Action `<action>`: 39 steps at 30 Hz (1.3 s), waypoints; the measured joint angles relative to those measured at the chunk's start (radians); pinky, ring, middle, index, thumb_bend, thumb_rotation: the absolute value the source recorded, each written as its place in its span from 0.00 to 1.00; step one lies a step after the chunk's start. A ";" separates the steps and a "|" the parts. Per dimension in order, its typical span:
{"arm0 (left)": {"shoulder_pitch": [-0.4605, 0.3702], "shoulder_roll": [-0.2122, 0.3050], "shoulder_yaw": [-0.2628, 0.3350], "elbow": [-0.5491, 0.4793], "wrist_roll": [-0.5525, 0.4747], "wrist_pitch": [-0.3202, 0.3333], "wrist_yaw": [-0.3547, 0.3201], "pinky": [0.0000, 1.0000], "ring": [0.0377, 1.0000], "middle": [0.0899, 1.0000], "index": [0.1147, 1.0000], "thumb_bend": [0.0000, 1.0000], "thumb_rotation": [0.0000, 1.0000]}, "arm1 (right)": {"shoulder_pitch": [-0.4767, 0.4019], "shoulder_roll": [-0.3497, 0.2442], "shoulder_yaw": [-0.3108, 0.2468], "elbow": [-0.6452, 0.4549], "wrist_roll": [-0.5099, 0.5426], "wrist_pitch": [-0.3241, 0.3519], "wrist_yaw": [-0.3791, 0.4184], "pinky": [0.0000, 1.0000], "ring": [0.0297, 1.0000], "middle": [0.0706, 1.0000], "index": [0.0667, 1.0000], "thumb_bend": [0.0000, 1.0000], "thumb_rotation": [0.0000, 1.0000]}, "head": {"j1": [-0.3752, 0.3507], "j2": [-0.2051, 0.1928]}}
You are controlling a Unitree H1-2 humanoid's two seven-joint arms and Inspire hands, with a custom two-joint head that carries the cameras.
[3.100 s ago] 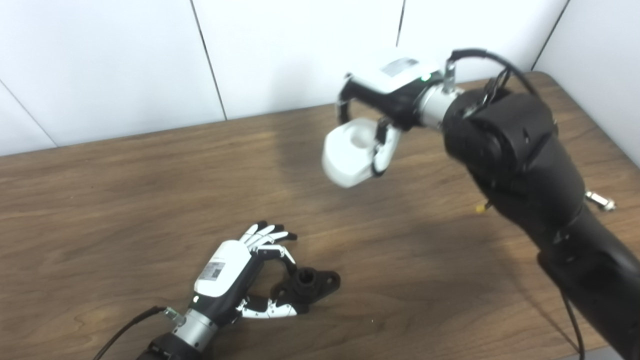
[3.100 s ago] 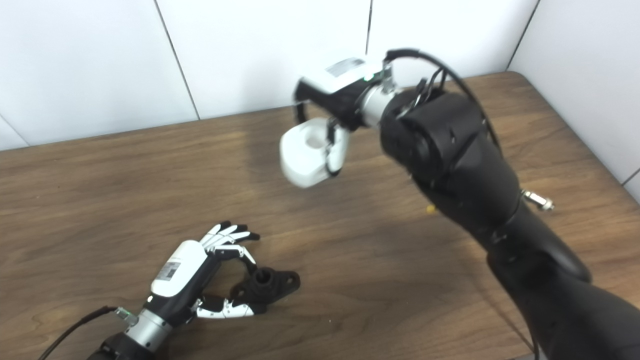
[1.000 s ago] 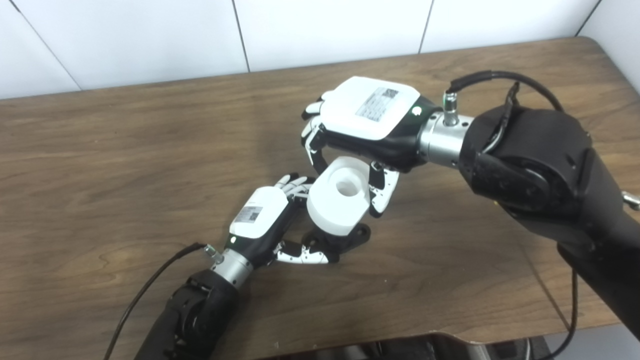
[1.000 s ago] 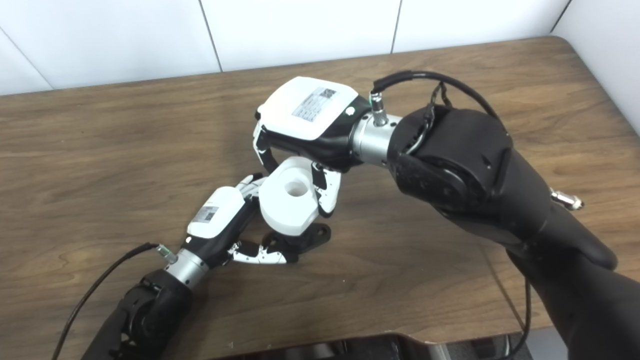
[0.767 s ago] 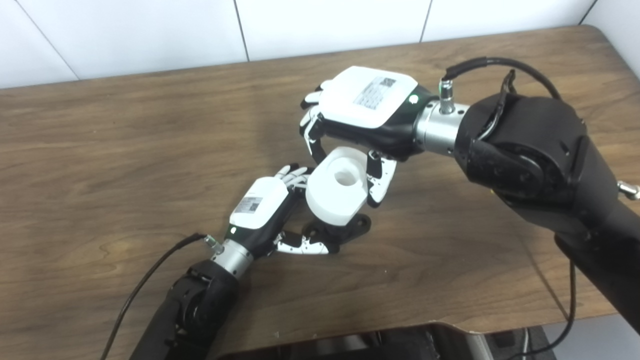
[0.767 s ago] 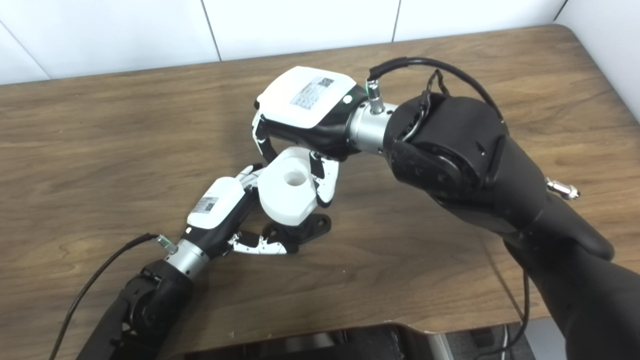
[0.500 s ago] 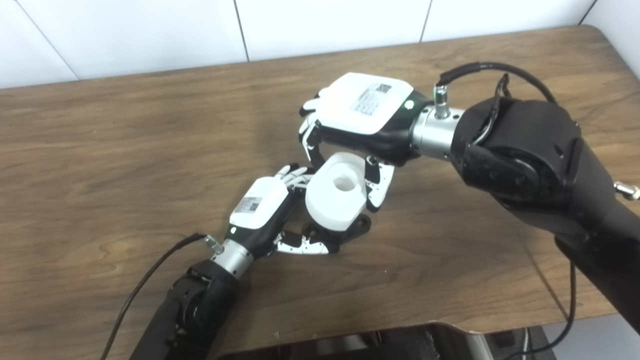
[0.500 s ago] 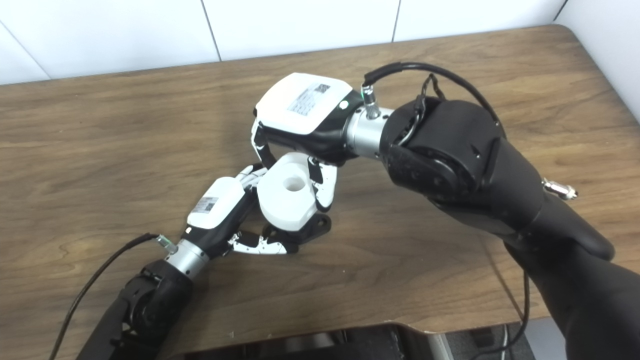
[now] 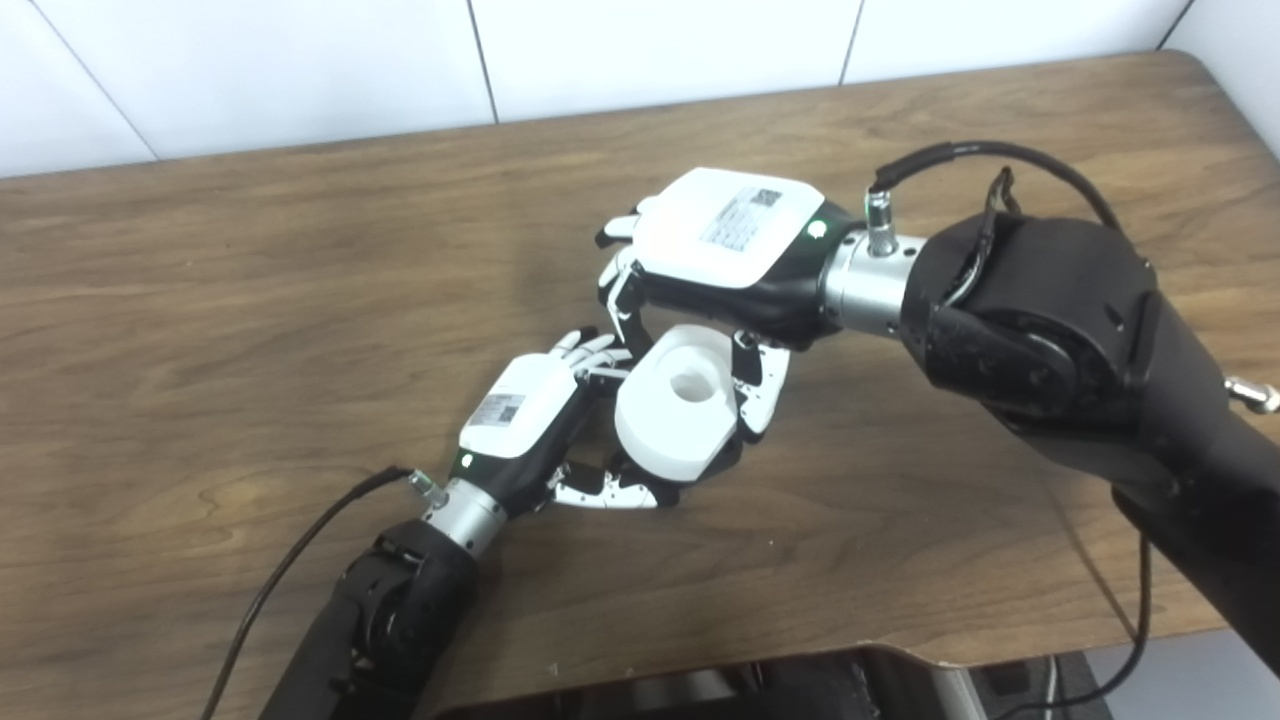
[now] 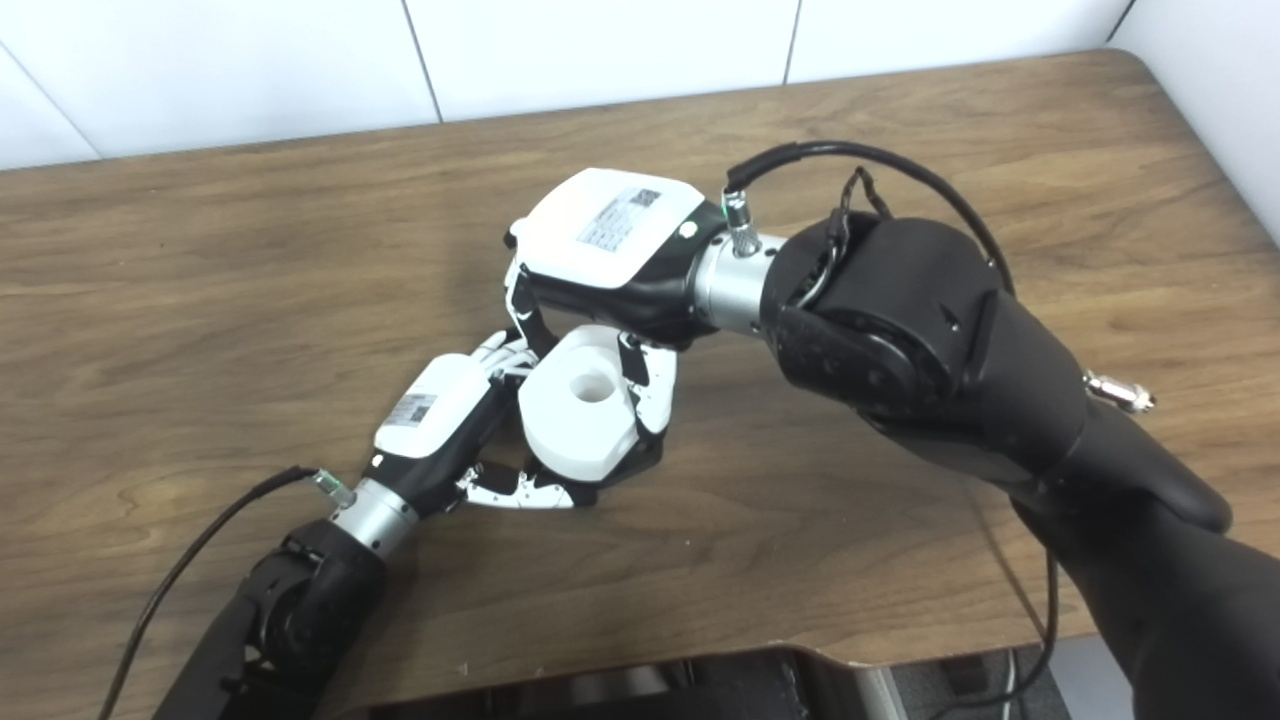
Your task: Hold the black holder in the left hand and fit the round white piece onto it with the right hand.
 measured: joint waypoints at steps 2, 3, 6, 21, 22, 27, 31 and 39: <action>0.000 0.000 0.000 0.000 0.000 0.000 0.000 0.97 0.89 0.80 0.42 0.51 0.06 | 0.001 0.000 0.009 0.000 -0.005 0.000 0.000 0.96 0.95 0.78 0.44 0.52 0.13 | -0.002 -0.002; 0.000 0.000 0.000 0.000 0.000 0.000 0.000 0.97 0.89 0.80 0.42 0.51 0.06 | 0.002 0.000 0.014 0.000 -0.006 0.000 0.000 0.96 0.95 0.78 0.44 0.52 0.13 | 0.000 0.000; 0.000 0.000 0.000 0.000 0.000 0.000 0.000 0.97 0.89 0.80 0.42 0.52 0.06 | 0.004 0.000 0.022 0.000 -0.010 0.000 0.000 0.97 0.95 0.78 0.44 0.52 0.13 | 0.002 0.000; 0.000 -0.002 0.000 0.000 0.001 0.001 0.000 0.97 0.89 0.80 0.42 0.52 0.06 | 0.045 0.003 0.027 0.000 -0.049 -0.022 0.000 0.95 0.94 0.79 0.44 0.52 0.13 | 0.002 -0.005; 0.000 -0.002 0.000 0.000 0.002 0.001 0.000 0.97 0.89 0.80 0.42 0.52 0.06 | 0.045 0.004 0.027 0.000 -0.055 -0.025 0.000 0.96 0.94 0.79 0.44 0.52 0.13 | 0.000 -0.005; 0.000 -0.003 -0.001 0.000 0.005 0.001 0.000 0.96 0.89 0.80 0.42 0.52 0.06 | 0.048 0.019 0.025 0.000 -0.090 -0.033 0.000 0.95 0.93 0.78 0.44 0.52 0.13 | -0.002 -0.006; 0.000 -0.005 -0.001 0.000 0.007 0.001 0.000 0.97 0.89 0.80 0.42 0.51 0.06 | 0.061 0.024 0.025 0.000 -0.118 -0.043 0.001 0.95 0.93 0.79 0.44 0.53 0.14 | -0.002 -0.006; 0.000 -0.006 -0.001 0.000 0.008 0.001 0.000 0.96 0.89 0.80 0.42 0.51 0.06 | 0.069 0.040 0.023 0.012 -0.125 -0.066 0.001 0.93 0.92 0.79 0.44 0.52 0.13 | 0.000 -0.009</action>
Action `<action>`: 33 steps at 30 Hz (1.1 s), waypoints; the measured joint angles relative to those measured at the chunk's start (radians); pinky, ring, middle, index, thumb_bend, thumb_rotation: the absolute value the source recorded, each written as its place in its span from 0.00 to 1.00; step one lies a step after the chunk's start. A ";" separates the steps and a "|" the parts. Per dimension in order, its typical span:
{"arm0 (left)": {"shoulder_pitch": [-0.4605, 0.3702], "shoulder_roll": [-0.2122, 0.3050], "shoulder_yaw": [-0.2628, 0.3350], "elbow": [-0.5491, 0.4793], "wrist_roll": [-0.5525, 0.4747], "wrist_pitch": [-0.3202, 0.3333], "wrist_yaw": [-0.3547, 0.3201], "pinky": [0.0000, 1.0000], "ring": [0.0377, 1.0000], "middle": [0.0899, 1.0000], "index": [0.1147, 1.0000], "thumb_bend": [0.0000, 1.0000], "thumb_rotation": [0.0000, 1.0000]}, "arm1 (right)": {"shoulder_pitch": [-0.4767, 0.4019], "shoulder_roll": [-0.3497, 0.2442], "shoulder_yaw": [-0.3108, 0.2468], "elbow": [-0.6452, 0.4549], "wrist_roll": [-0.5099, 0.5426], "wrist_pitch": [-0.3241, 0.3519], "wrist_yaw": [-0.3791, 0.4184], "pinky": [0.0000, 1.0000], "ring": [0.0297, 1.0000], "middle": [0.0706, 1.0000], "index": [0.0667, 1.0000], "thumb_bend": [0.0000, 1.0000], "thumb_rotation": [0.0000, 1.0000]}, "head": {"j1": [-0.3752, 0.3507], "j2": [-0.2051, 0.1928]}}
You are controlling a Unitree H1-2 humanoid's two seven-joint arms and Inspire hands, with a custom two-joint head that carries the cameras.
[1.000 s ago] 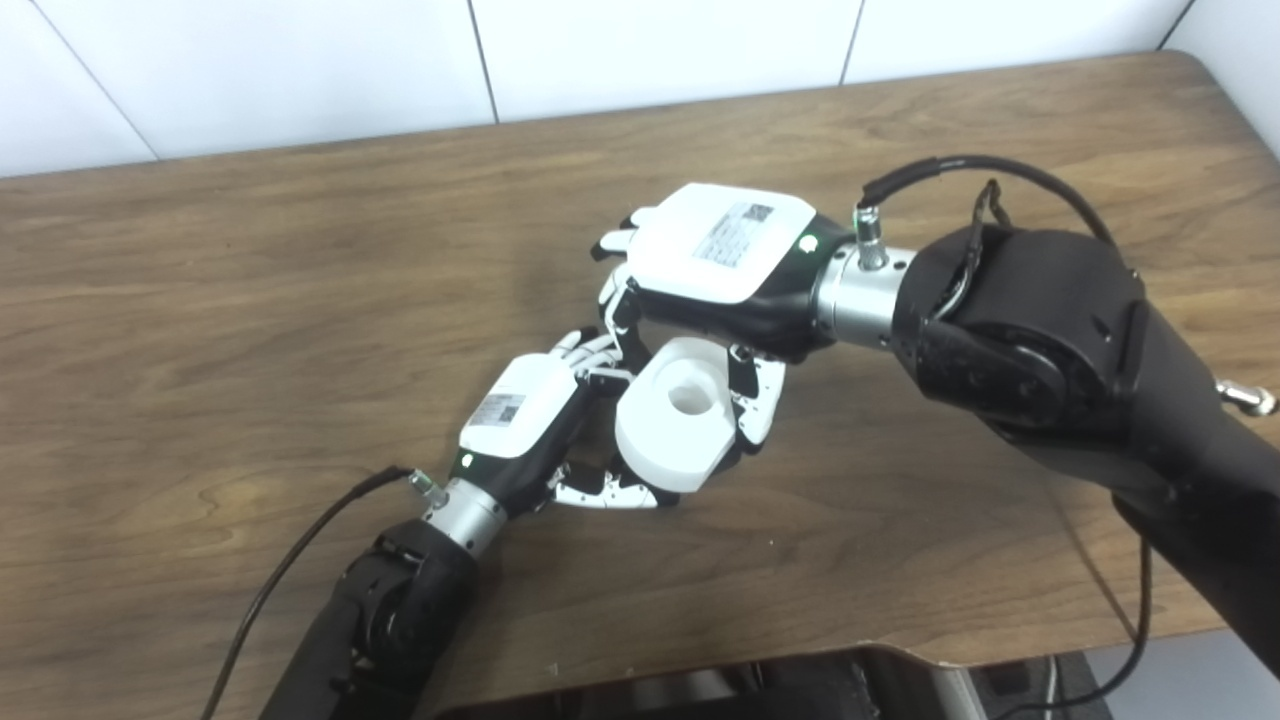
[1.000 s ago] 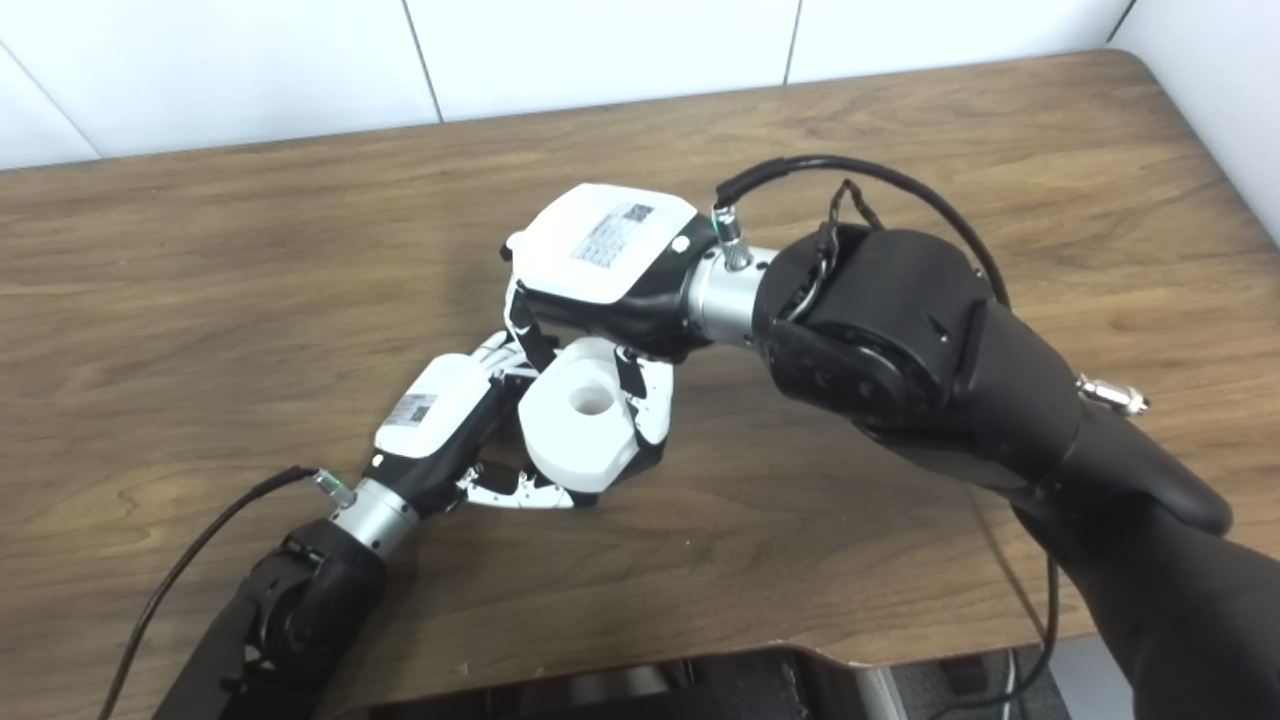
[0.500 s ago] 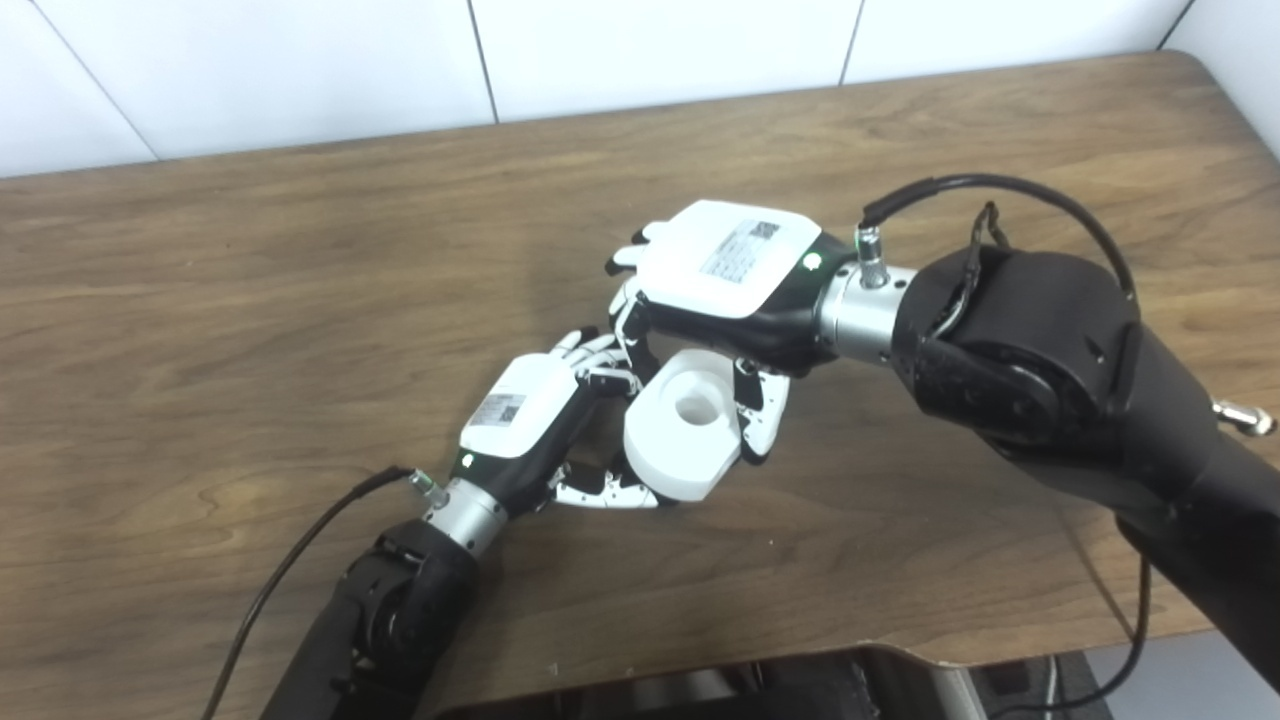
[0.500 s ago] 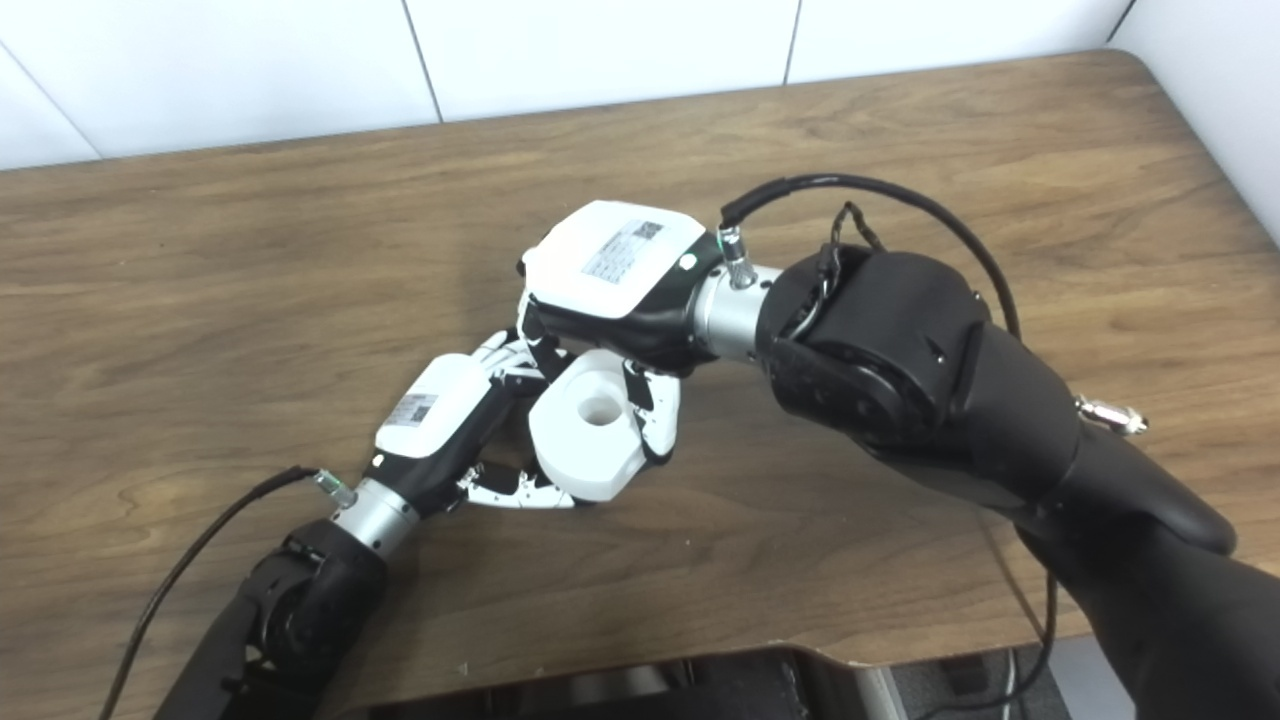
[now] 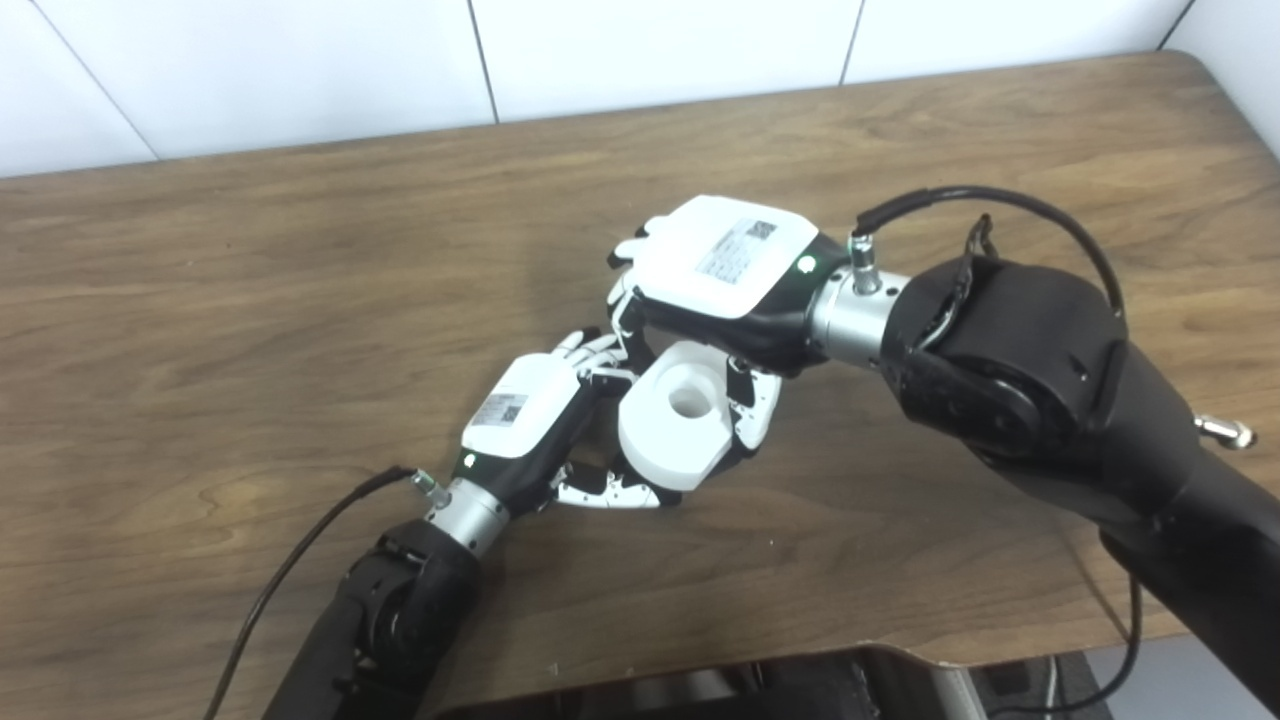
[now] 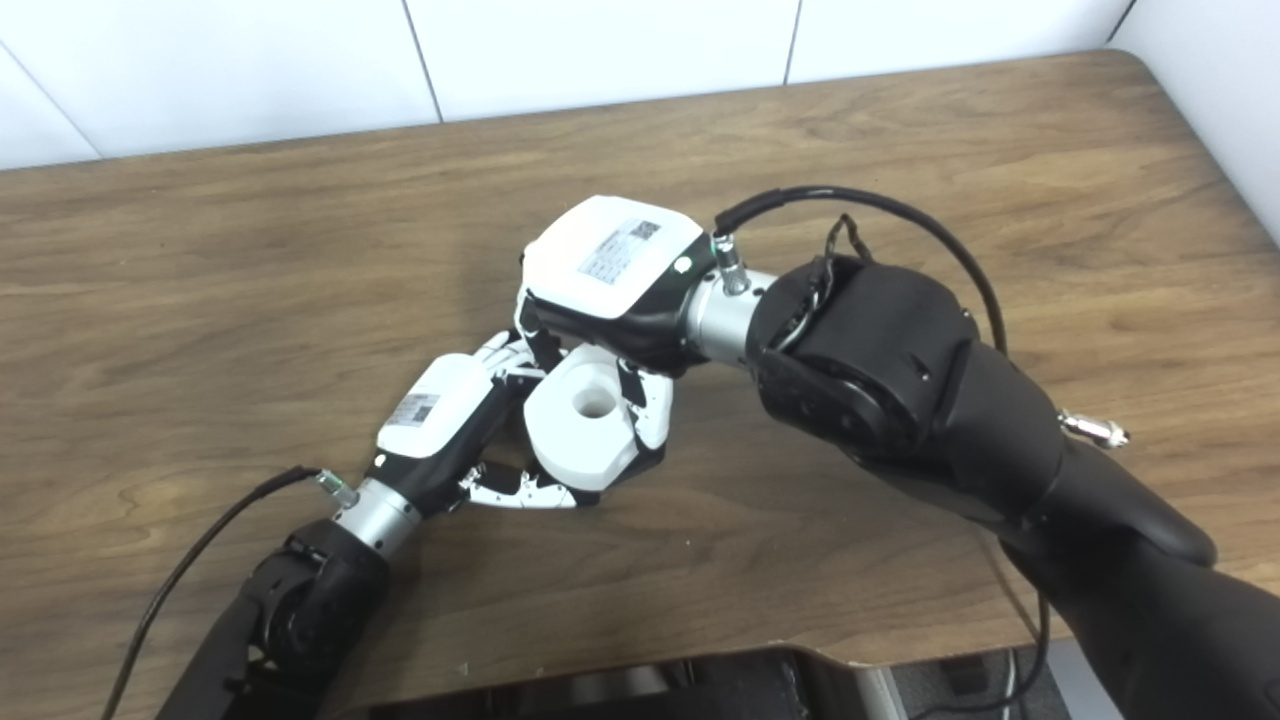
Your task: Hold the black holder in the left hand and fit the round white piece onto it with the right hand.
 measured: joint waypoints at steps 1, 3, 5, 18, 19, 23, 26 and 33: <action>0.000 0.000 0.000 0.000 0.000 0.000 0.000 0.96 0.89 0.80 0.42 0.51 0.06 | 0.000 0.001 -0.004 0.002 0.000 -0.002 0.000 0.94 0.92 0.79 0.44 0.52 0.13 | 0.000 0.000; 0.000 0.000 0.000 0.000 0.000 0.001 0.000 0.96 0.89 0.80 0.42 0.51 0.06 | 0.000 0.001 -0.009 0.010 -0.001 -0.005 0.000 0.94 0.92 0.79 0.44 0.52 0.13 | 0.000 0.000; 0.000 0.000 0.000 0.000 0.000 0.001 0.000 0.96 0.89 0.80 0.42 0.51 0.06 | 0.001 0.003 -0.013 0.014 -0.006 -0.008 0.000 0.94 0.92 0.79 0.44 0.52 0.13 | -0.002 0.000; 0.000 -0.002 0.000 0.000 0.001 0.002 0.000 0.96 0.89 0.80 0.42 0.52 0.06 | 0.004 0.029 -0.015 0.019 -0.031 -0.042 0.002 0.93 0.92 0.79 0.44 0.53 0.14 | -0.002 0.005; 0.000 -0.002 0.000 0.000 0.001 0.002 0.000 0.96 0.89 0.80 0.42 0.52 0.06 | 0.005 0.034 -0.015 0.020 -0.033 -0.043 0.002 0.93 0.92 0.79 0.44 0.53 0.14 | 0.000 0.005; 0.000 -0.004 0.000 0.000 0.001 0.003 0.000 0.96 0.89 0.80 0.42 0.51 0.06 | 0.008 0.044 -0.015 0.020 -0.034 -0.043 0.002 0.92 0.91 0.79 0.44 0.53 0.14 | -0.002 0.003; 0.000 -0.005 0.000 0.000 0.002 0.004 0.000 0.97 0.90 0.81 0.42 0.51 0.06 | 0.010 0.047 -0.016 0.021 -0.036 -0.043 0.002 0.92 0.91 0.79 0.44 0.53 0.14 | -0.002 0.005; 0.000 -0.006 -0.002 0.000 0.003 0.006 0.000 0.97 0.90 0.81 0.42 0.52 0.06 | 0.012 0.054 -0.015 0.021 -0.037 -0.043 0.002 0.93 0.92 0.79 0.44 0.53 0.14 | -0.002 0.006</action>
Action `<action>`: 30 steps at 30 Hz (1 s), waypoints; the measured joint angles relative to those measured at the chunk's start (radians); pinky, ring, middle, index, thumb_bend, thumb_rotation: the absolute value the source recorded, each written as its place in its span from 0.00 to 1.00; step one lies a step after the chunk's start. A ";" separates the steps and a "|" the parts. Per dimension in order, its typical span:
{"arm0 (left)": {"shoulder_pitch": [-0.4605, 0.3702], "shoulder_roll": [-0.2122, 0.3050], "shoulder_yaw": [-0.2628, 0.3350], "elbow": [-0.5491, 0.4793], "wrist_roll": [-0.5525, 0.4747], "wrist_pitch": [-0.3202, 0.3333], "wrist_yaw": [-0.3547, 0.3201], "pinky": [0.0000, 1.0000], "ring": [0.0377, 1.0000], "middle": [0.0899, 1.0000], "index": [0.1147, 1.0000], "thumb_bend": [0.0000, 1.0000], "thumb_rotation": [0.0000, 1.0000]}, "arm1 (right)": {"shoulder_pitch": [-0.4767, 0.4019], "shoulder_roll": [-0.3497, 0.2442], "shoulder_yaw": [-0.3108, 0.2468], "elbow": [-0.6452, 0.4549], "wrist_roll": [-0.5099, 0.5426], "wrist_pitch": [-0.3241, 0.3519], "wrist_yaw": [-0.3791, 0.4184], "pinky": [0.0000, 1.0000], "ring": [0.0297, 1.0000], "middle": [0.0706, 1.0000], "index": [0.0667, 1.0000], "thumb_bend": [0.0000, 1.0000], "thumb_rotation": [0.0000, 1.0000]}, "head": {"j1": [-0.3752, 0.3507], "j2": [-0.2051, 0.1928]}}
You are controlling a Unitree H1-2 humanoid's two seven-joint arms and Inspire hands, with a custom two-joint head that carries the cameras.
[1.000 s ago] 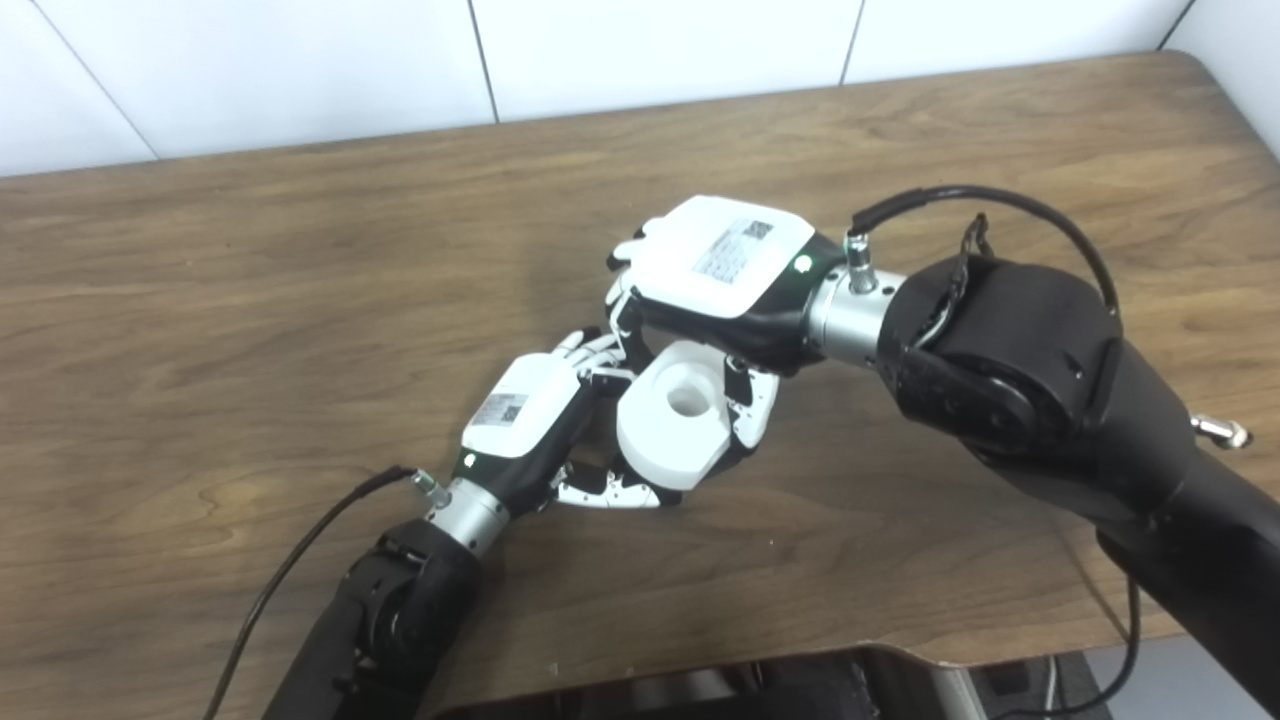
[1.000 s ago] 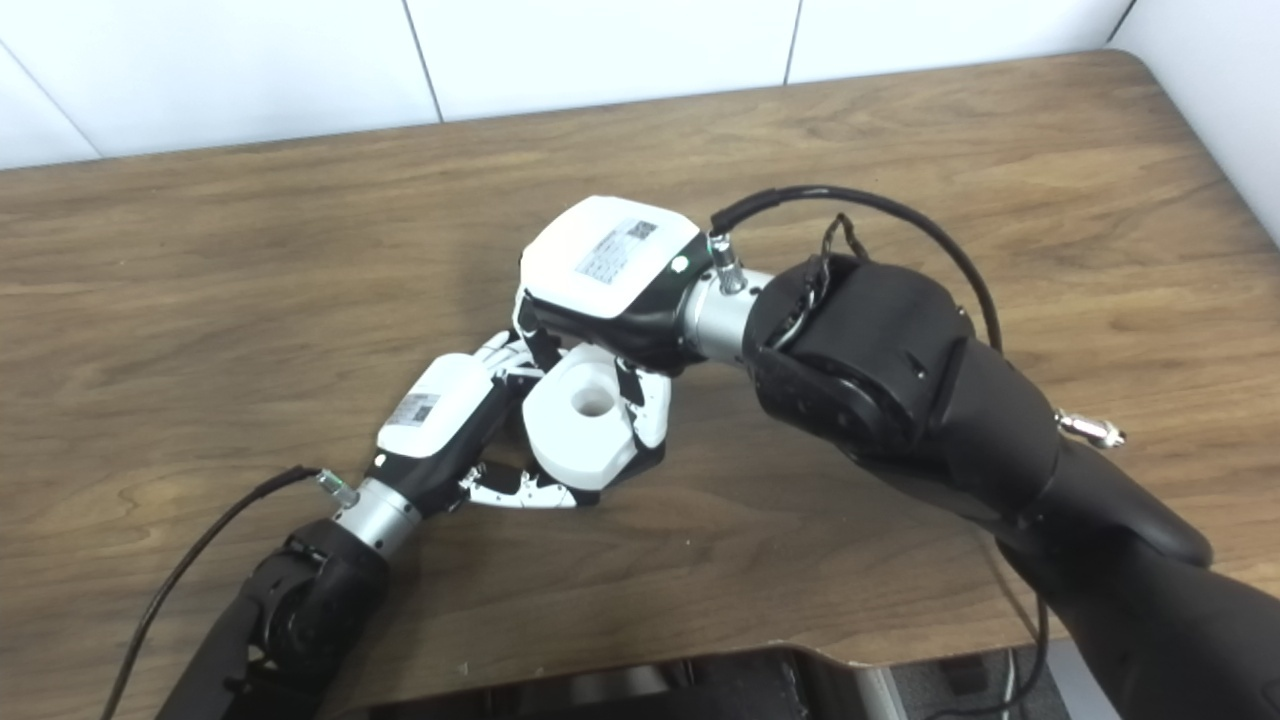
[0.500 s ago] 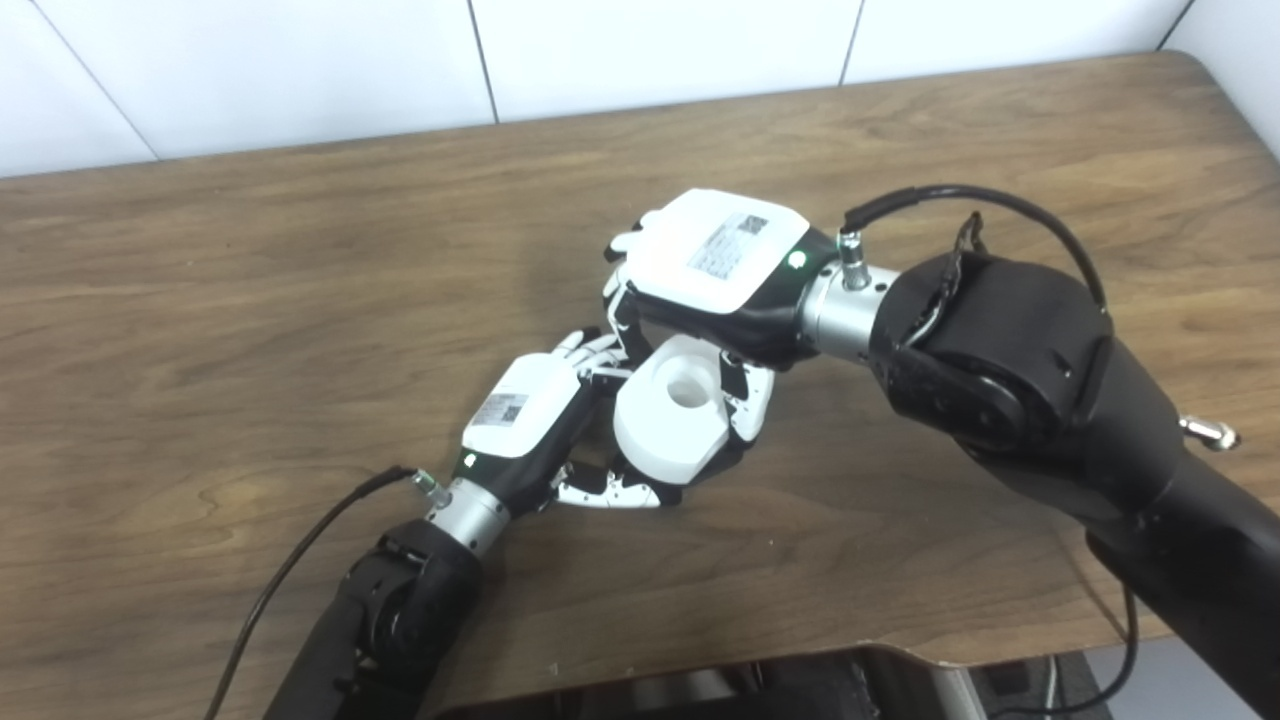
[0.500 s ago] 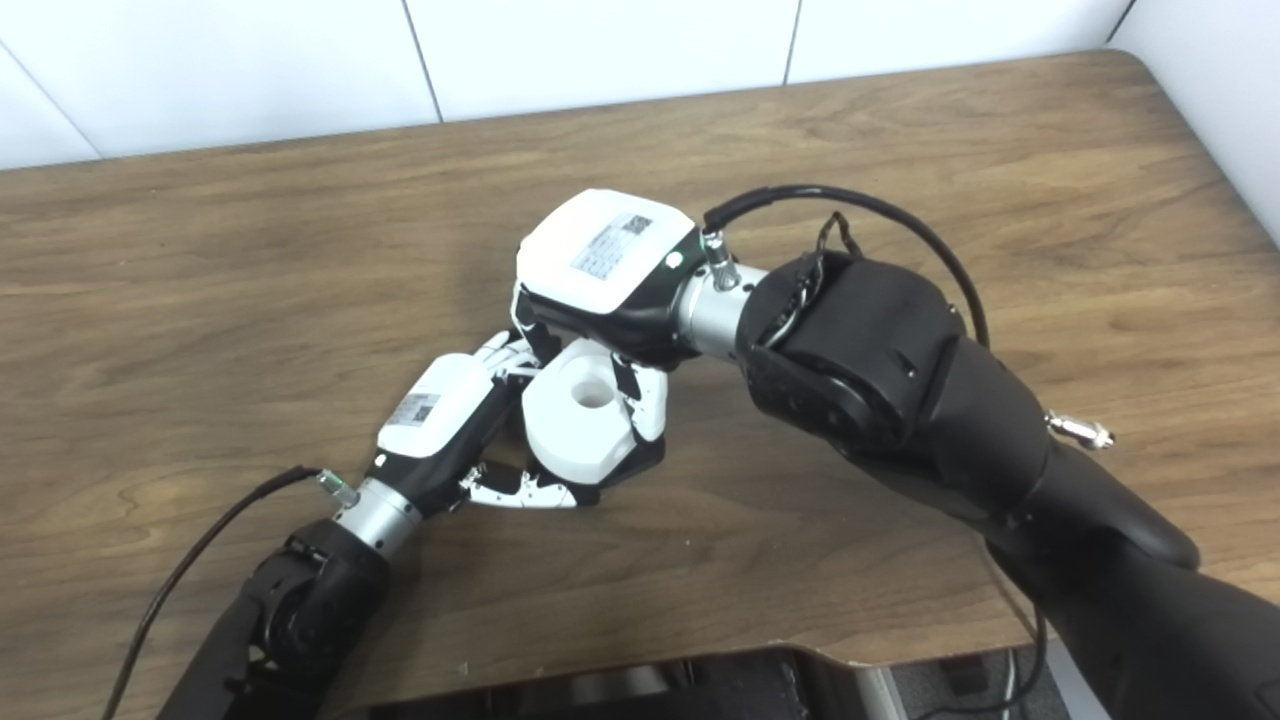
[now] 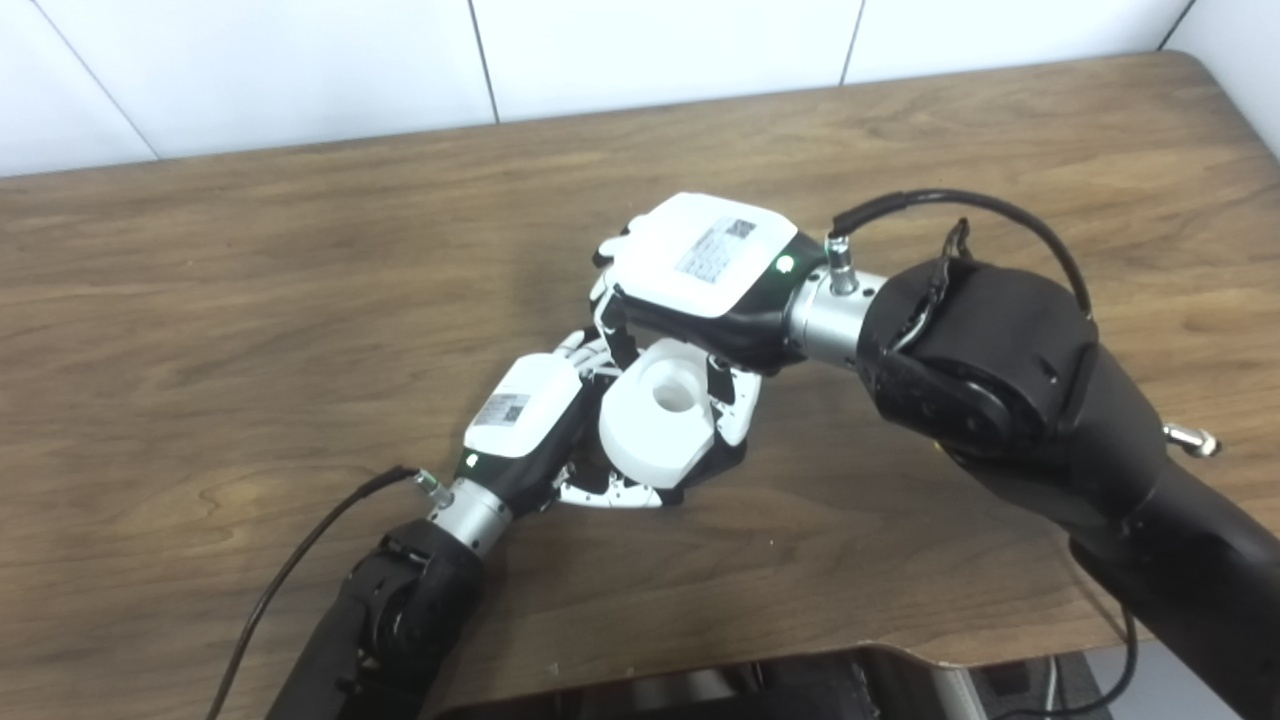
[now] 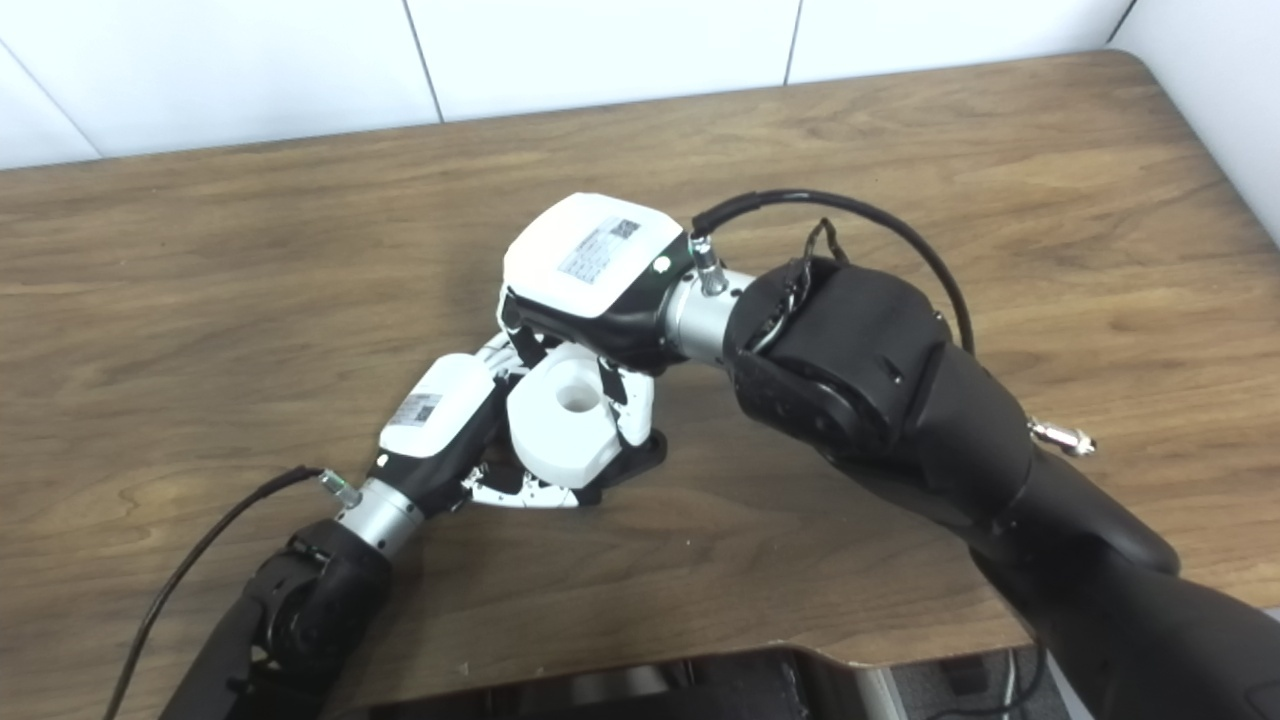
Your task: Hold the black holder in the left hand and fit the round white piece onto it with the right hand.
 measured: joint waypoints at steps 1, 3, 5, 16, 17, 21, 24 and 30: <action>0.000 0.000 0.000 0.000 0.001 0.000 0.000 0.97 0.90 0.81 0.42 0.52 0.06 | 0.000 0.001 0.001 0.000 0.000 0.000 0.000 0.93 0.92 0.79 0.44 0.53 0.14 | 0.000 0.000; 0.000 0.000 0.000 0.000 0.002 0.000 0.000 0.97 0.89 0.81 0.42 0.52 0.06 | 0.000 0.001 0.003 -0.001 -0.002 -0.002 0.000 0.92 0.91 0.78 0.44 0.53 0.14 | -0.003 0.000; 0.000 -0.001 0.000 0.000 0.002 0.000 0.001 0.97 0.89 0.81 0.42 0.52 0.06 | 0.000 0.000 0.003 -0.002 -0.003 -0.005 0.000 0.91 0.91 0.78 0.44 0.53 0.14 | -0.003 -0.002; 0.000 -0.002 0.000 0.001 0.002 -0.002 0.001 0.96 0.89 0.80 0.42 0.51 0.06 | -0.013 -0.025 0.002 -0.002 0.025 -0.005 0.001 0.89 0.92 0.77 0.44 0.52 0.13 | -0.014 -0.002; 0.000 -0.002 0.000 0.000 0.002 -0.002 0.001 0.96 0.89 0.80 0.42 0.51 0.06 | -0.016 -0.032 0.003 -0.002 0.031 -0.003 0.001 0.90 0.92 0.77 0.44 0.52 0.13 | -0.014 0.000; 0.000 -0.002 -0.001 0.000 0.002 -0.002 0.001 0.96 0.89 0.80 0.42 0.51 0.06 | -0.024 -0.056 0.003 -0.002 0.046 0.002 0.001 0.89 0.91 0.77 0.44 0.53 0.13 | -0.014 0.002; 0.000 -0.002 -0.001 0.001 0.002 -0.002 0.001 0.96 0.89 0.80 0.42 0.52 0.06 | -0.027 -0.059 0.004 -0.002 0.055 0.005 0.001 0.89 0.92 0.77 0.44 0.53 0.13 | -0.014 0.002; 0.000 -0.002 -0.001 0.000 0.003 -0.002 0.001 0.97 0.89 0.80 0.42 0.52 0.06 | -0.031 -0.060 0.005 -0.004 0.064 0.006 0.001 0.89 0.92 0.76 0.44 0.53 0.13 | -0.012 0.005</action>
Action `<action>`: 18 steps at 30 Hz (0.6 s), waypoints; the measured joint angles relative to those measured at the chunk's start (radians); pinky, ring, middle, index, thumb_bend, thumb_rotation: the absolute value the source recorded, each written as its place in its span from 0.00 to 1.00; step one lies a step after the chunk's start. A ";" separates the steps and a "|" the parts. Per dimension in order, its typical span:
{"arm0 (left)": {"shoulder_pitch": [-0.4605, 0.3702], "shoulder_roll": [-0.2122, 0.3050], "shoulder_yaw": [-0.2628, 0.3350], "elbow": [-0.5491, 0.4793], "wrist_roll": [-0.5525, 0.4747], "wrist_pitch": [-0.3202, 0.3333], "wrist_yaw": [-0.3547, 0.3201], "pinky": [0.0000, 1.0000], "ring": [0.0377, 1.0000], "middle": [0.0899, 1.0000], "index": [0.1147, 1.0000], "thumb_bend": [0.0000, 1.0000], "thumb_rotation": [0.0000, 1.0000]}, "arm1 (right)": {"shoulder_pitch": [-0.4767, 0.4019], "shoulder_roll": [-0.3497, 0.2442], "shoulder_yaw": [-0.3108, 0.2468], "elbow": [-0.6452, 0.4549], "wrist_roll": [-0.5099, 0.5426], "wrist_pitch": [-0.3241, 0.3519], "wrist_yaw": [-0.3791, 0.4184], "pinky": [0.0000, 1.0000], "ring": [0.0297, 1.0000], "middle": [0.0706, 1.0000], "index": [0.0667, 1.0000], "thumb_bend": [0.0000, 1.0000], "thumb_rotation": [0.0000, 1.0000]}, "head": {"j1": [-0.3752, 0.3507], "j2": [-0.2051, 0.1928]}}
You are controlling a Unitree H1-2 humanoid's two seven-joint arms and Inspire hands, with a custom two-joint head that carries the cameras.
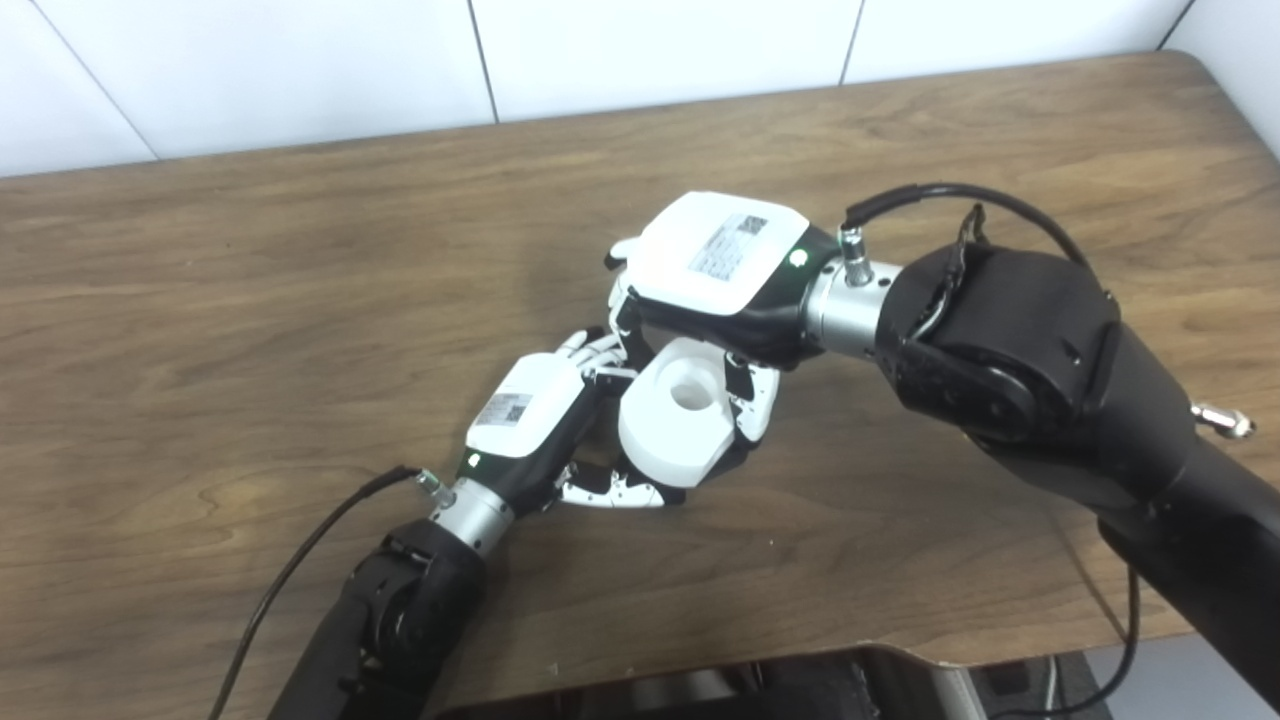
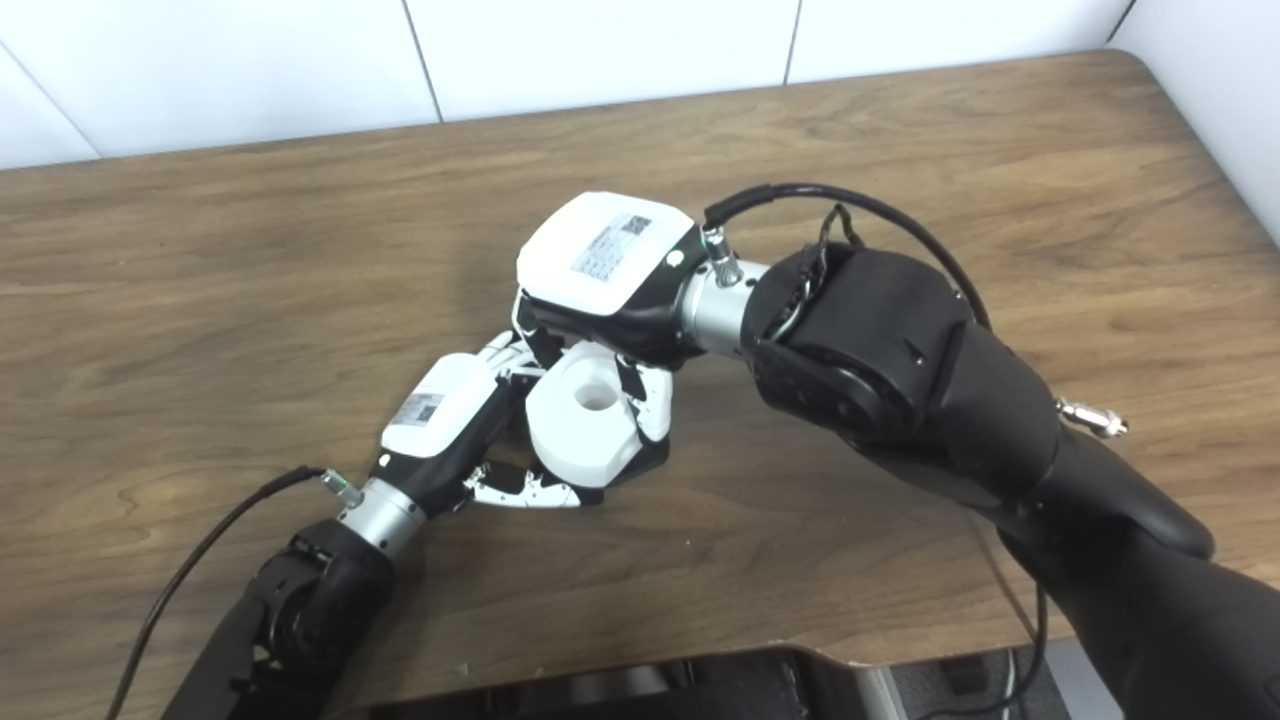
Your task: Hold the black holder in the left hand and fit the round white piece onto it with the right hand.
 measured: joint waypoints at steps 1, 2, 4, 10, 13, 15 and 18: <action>0.000 0.000 0.000 0.000 0.000 0.000 0.000 0.97 0.89 0.80 0.42 0.51 0.06 | 0.000 0.000 0.000 0.000 0.000 0.000 0.000 0.89 0.92 0.77 0.44 0.53 0.13 | 0.000 -0.002; 0.000 0.000 0.000 0.000 0.000 0.000 0.000 0.97 0.89 0.80 0.42 0.51 0.06 | 0.000 0.000 0.000 0.000 0.000 0.000 0.000 0.89 0.92 0.77 0.44 0.52 0.13 | 0.000 -0.002; 0.000 0.000 0.000 0.000 0.000 0.000 0.000 0.97 0.89 0.80 0.42 0.51 0.06 | 0.000 0.001 0.000 0.000 -0.004 -0.003 0.000 0.88 0.92 0.77 0.44 0.52 0.13 | 0.000 -0.002; 0.000 0.000 0.000 0.000 0.000 0.000 0.000 0.97 0.89 0.80 0.42 0.52 0.06 | 0.015 0.030 0.005 -0.001 -0.041 -0.011 0.000 0.85 0.90 0.77 0.44 0.53 0.14 | 0.003 0.000; 0.000 -0.001 0.000 0.000 0.001 0.000 0.000 0.96 0.89 0.80 0.42 0.52 0.06 | 0.026 0.051 0.007 -0.004 -0.070 -0.032 0.000 0.83 0.90 0.76 0.44 0.53 0.14 | 0.000 0.000; 0.000 -0.001 -0.001 0.000 0.002 0.000 0.000 0.96 0.89 0.80 0.42 0.52 0.06 | 0.029 0.056 0.010 -0.009 -0.087 -0.051 0.001 0.85 0.91 0.76 0.44 0.53 0.14 | 0.000 0.000; 0.000 -0.001 0.000 0.000 0.002 0.000 0.000 0.96 0.89 0.80 0.42 0.52 0.06 | 0.034 0.060 0.010 -0.010 -0.105 -0.067 0.002 0.85 0.91 0.76 0.44 0.53 0.14 | 0.002 0.000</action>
